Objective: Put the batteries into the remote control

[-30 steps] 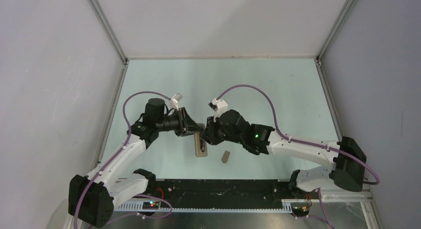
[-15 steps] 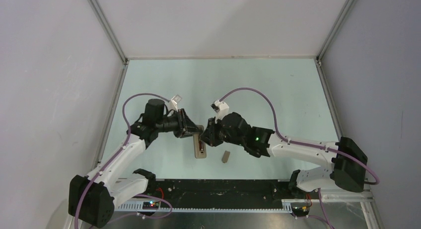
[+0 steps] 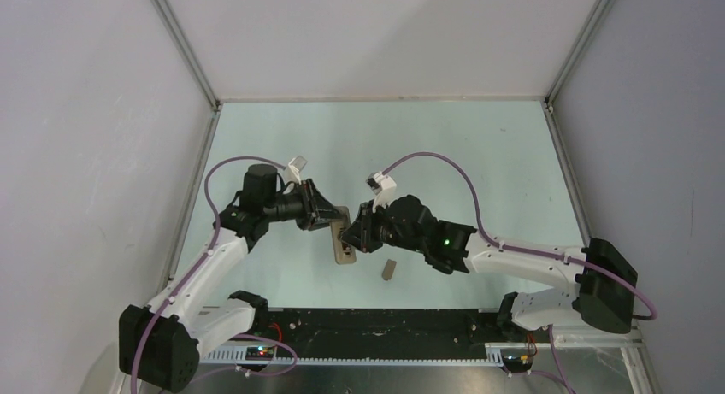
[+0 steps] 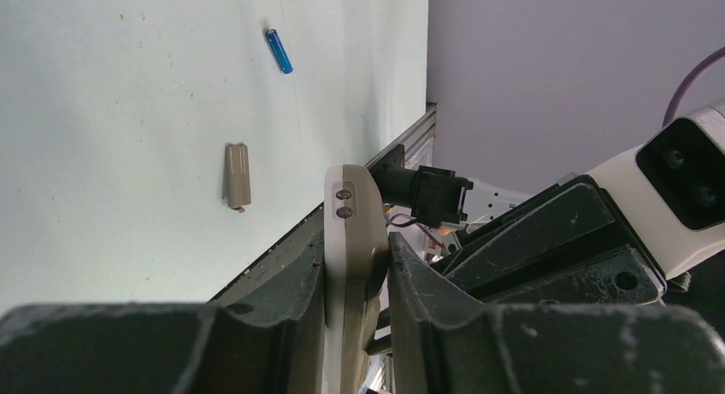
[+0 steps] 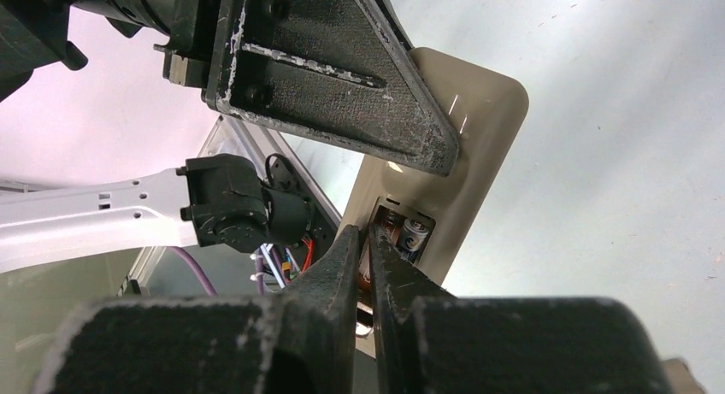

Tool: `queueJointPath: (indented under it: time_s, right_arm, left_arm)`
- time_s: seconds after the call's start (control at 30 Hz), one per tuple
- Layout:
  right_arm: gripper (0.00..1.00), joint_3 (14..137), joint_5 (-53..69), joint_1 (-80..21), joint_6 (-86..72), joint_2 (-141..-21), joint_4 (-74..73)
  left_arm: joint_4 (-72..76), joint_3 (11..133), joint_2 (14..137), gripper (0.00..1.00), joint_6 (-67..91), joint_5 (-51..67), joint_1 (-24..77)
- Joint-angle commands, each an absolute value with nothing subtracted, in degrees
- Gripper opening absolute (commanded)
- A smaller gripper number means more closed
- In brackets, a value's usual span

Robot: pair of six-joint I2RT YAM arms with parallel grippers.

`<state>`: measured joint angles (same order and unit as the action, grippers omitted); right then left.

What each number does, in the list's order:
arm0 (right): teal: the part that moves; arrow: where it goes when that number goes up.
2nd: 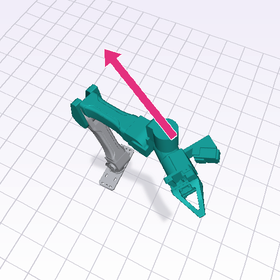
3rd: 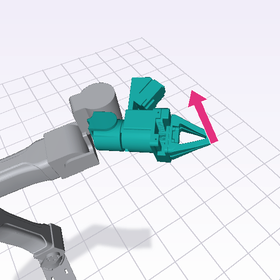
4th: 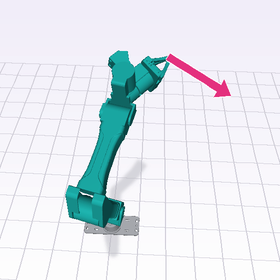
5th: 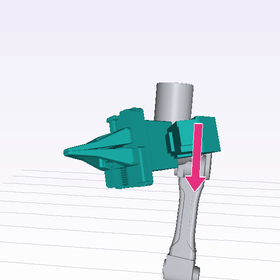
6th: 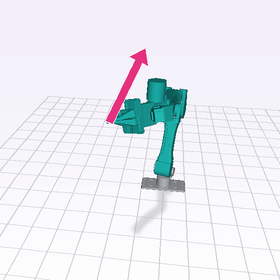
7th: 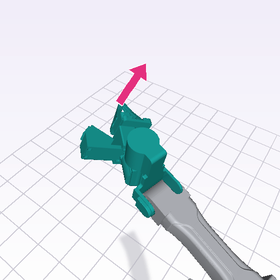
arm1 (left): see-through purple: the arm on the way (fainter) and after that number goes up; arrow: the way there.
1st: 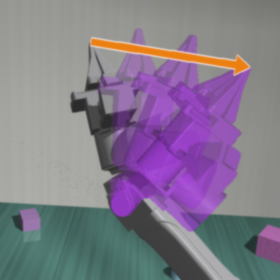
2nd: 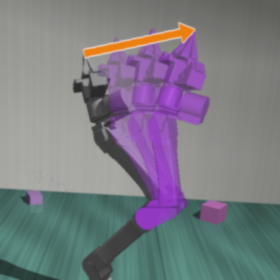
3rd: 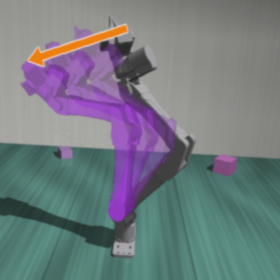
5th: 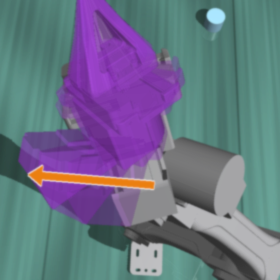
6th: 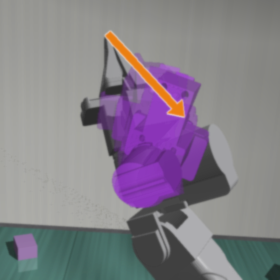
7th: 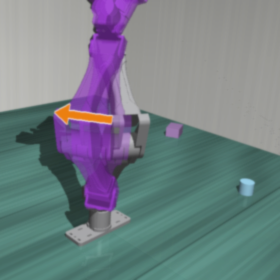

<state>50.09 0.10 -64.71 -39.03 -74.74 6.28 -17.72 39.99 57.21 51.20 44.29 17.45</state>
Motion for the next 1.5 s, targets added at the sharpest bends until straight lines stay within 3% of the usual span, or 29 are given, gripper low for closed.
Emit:
queueJointPath:
  time_s: [0.0,0.23,0.43,0.57,0.87,1.47]
  right_arm:
    - [0.12,48.3,2.4,-65.4,-38.5,-74.3,3.5]
    - [0.16,51.3,3.2,-63.9,-38.0,-71.9,2.9]
    - [0.34,56.1,2.3,-63.8,-36.8,-69.9,1.0]
    - [0.36,56.9,0.7,-63.9,-36.3,-69.2,0.4]
    - [0.27,59.3,-5.4,-64.1,-33.3,-71.4,-3.6]
    - [0.14,60.5,-5.7,-65.9,-31.7,-76.7,-6.6]
  left_arm:
    - [-12.2,44.7,55.3,0.00,55.5,49.1,16.8]
    - [-12.3,43.5,54.6,0.00,51.1,49.1,16.8]
    - [-13.1,41.3,54.4,0.00,48.3,49.1,16.9]
    - [-13.6,40.9,54.3,0.00,47.0,49.2,16.9]
    - [-14.4,41.2,53.9,0.00,44.3,51.0,17.4]
    - [-14.9,41.4,54.9,0.00,43.5,50.4,18.1]
